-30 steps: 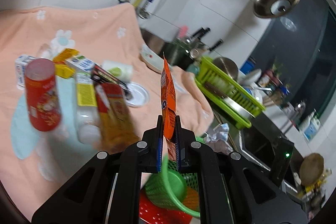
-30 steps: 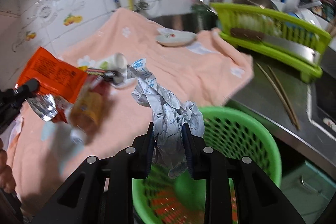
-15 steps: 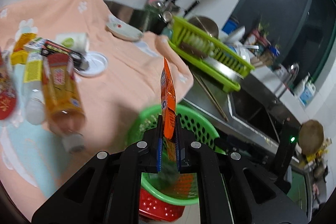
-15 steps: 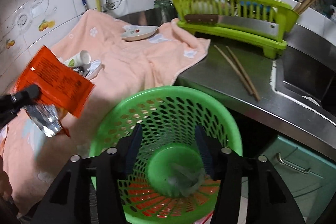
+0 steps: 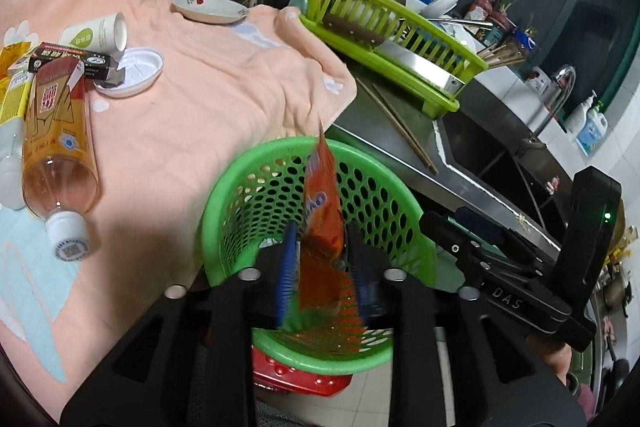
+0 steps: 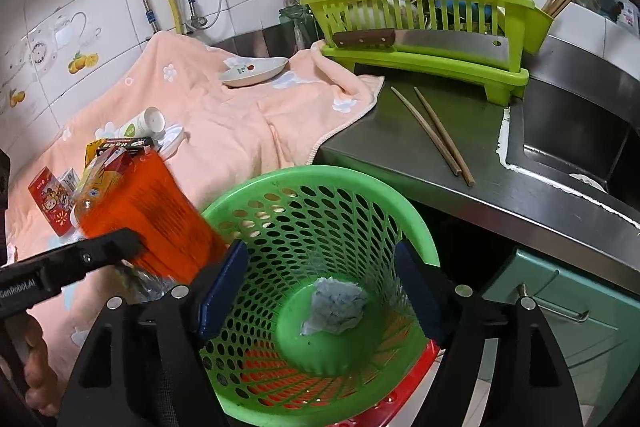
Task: Collect trash
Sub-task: 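Carry the foil into the green basket with the right tool while the left drops the wrapper there, then grasp the red-gold drink bottle with the right tool while the left tool grasps the red cup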
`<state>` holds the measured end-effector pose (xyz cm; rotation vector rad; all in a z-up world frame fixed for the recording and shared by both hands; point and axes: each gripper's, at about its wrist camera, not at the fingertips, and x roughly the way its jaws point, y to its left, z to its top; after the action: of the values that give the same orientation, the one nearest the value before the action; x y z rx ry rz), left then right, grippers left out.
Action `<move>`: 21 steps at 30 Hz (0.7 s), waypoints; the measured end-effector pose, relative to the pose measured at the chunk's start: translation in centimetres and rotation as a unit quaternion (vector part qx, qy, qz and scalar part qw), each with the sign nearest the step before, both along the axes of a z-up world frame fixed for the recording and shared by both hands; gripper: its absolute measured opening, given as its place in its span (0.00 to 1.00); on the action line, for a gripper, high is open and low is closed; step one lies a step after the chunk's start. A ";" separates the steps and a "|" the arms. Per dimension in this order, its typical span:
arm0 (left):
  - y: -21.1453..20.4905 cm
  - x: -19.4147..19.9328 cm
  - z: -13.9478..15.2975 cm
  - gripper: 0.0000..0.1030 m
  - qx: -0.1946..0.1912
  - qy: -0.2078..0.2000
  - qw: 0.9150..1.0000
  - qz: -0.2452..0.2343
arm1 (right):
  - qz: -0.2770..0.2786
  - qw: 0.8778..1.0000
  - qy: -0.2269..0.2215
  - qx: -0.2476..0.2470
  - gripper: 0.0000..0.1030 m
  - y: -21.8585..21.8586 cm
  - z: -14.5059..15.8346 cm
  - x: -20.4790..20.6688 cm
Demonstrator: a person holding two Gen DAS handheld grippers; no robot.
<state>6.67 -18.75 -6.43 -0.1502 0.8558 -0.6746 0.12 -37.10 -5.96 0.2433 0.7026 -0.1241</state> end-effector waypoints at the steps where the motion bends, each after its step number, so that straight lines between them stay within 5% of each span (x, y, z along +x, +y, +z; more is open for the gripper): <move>1: 0.0 0.0 -0.1 0.32 0.000 0.003 1.000 0.001 | 0.000 1.000 0.001 0.001 0.72 0.0 0.0 0.0; 3: 0.2 0.1 -0.2 0.50 -0.002 0.007 1.000 0.004 | 0.001 1.000 0.001 0.003 0.72 0.0 -0.1 0.1; 12: 3.0 -0.2 1.0 0.53 -0.004 -0.016 0.999 0.034 | 0.022 1.000 -0.003 0.001 0.76 1.6 0.5 0.9; 21: 9.4 -0.1 2.3 0.55 0.007 -0.045 0.992 0.119 | 0.077 0.997 -0.006 0.010 0.78 5.4 1.5 3.2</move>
<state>6.60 -9.36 -4.10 -0.2046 0.7406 -0.4480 3.33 -31.72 -4.50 0.2077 0.7074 0.0308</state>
